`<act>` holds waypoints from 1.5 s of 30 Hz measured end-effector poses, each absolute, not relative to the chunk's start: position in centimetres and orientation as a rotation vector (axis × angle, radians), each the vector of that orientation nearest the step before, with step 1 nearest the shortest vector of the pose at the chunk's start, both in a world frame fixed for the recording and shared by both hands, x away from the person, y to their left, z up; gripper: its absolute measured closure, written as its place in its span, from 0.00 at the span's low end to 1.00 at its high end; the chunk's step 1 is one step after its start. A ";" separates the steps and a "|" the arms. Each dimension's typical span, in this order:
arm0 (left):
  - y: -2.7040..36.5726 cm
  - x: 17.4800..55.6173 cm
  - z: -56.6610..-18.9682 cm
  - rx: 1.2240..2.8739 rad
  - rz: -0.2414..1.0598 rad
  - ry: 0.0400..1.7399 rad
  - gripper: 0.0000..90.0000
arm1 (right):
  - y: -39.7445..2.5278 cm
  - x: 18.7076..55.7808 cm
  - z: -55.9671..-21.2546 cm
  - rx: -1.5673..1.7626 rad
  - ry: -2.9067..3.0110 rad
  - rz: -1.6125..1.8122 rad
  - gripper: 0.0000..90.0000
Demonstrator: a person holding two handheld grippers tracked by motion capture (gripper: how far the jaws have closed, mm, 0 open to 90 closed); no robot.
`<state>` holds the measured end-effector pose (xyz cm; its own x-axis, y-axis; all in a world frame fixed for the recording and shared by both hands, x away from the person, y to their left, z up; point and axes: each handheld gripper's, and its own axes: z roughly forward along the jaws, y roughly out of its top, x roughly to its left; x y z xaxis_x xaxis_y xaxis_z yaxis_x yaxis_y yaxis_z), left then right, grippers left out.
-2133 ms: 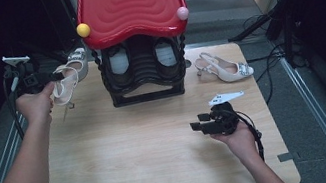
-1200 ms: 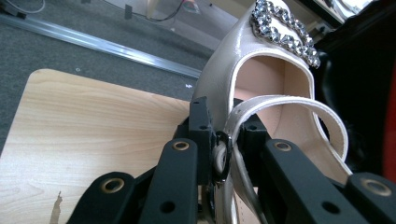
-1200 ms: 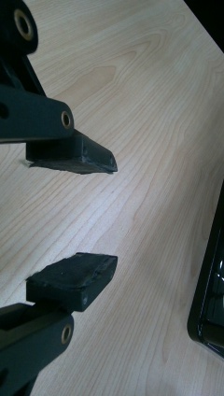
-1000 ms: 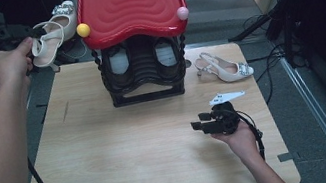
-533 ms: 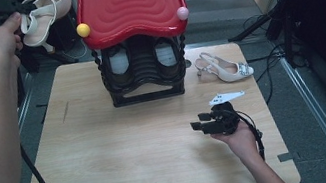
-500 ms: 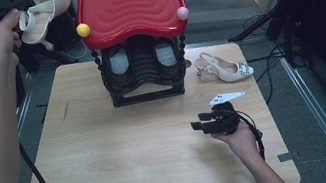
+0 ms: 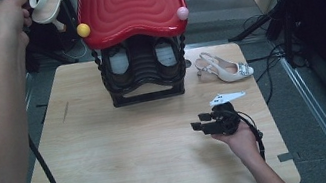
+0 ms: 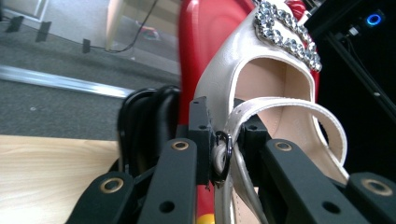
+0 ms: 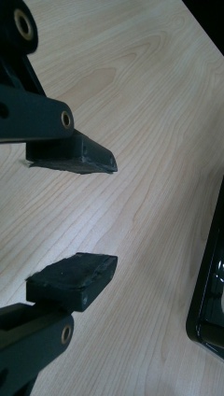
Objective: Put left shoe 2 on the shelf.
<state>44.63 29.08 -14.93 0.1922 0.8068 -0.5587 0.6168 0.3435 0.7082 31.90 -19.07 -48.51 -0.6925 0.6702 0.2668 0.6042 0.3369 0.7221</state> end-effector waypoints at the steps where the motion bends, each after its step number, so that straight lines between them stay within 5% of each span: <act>1: 28.7 44.7 -14.8 1.361 0.215 1.500 0.89 | -19.1 31.9 -48.5 1.196 2.504 1.298 0.55; 15: 22.2 46.9 -15.3 1.410 0.204 1.441 0.89 | -19.5 31.3 -48.6 1.193 2.500 1.298 0.55; 30: 19.8 48.7 -19.5 1.408 0.197 1.453 0.88 | -20.0 31.1 -48.7 1.220 2.483 1.298 0.55; 45: 19.8 47.8 -19.8 1.462 0.176 1.382 0.73 | -20.1 31.1 -48.6 1.225 2.477 1.291 0.55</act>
<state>47.82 19.81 -19.84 0.3178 0.7888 -0.5262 0.6316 0.2378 0.7379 31.06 -20.08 -48.61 -0.6738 0.6897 0.2651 0.6125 0.3208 0.7224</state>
